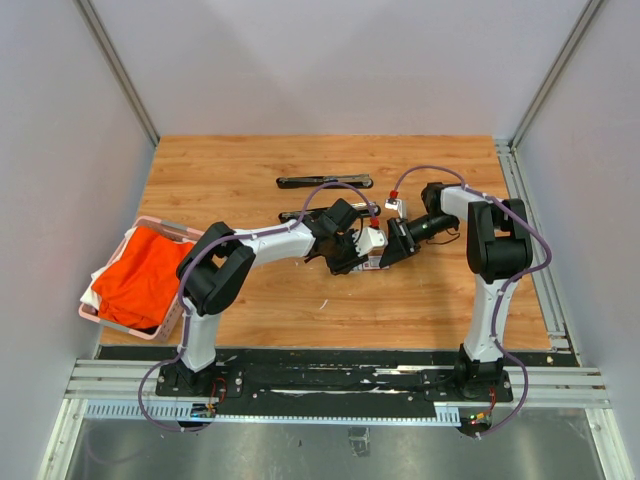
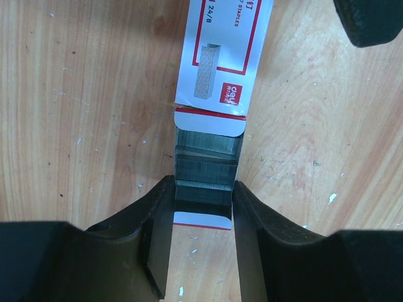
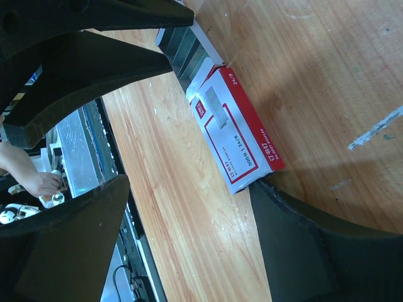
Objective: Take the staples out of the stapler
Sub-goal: Close the staple box at the center of the board.
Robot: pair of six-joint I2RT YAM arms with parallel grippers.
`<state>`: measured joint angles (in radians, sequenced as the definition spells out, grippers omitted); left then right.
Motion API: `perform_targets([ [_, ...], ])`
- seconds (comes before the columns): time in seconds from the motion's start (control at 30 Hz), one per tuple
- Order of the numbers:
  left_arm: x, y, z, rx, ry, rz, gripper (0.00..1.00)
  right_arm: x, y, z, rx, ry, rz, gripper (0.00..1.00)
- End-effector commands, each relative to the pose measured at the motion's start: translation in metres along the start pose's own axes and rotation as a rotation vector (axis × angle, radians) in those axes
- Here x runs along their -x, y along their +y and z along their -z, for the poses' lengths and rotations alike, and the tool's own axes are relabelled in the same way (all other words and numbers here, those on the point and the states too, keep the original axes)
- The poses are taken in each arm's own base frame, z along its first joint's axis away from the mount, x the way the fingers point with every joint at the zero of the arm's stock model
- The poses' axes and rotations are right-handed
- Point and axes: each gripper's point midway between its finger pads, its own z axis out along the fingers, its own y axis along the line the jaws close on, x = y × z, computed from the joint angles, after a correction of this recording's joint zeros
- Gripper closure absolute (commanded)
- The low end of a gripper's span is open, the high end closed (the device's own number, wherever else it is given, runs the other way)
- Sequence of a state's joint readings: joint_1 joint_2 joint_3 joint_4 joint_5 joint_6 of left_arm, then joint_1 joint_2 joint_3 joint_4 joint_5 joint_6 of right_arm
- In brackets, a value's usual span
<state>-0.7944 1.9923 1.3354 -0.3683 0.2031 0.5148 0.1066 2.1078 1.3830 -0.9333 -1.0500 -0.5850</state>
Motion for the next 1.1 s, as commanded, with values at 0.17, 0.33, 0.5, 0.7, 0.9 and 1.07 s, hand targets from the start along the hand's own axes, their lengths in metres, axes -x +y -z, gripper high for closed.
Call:
perform_targets([
  [0.17,-0.045,-0.003,-0.011,0.022,0.157,0.045,0.64,-0.012,-0.039,-0.002,-0.110,0.077,0.074,0.20],
  [0.33,-0.044,-0.004,-0.006,0.020,0.155,0.043,0.64,-0.011,-0.041,-0.001,-0.118,0.079,0.077,0.20],
  [0.5,-0.044,-0.005,0.000,0.019,0.155,0.032,0.64,-0.009,-0.042,-0.001,-0.121,0.075,0.077,0.20],
  [0.7,-0.045,-0.004,-0.001,0.025,0.163,0.035,0.64,-0.009,-0.042,-0.002,-0.121,0.073,0.075,0.20],
  [0.9,-0.044,-0.008,-0.005,0.001,0.156,0.023,0.64,-0.009,-0.040,-0.004,-0.115,0.075,0.078,0.19],
  [1.07,-0.044,-0.017,-0.010,-0.025,0.149,-0.017,0.64,-0.007,-0.037,-0.008,-0.112,0.075,0.079,0.20],
])
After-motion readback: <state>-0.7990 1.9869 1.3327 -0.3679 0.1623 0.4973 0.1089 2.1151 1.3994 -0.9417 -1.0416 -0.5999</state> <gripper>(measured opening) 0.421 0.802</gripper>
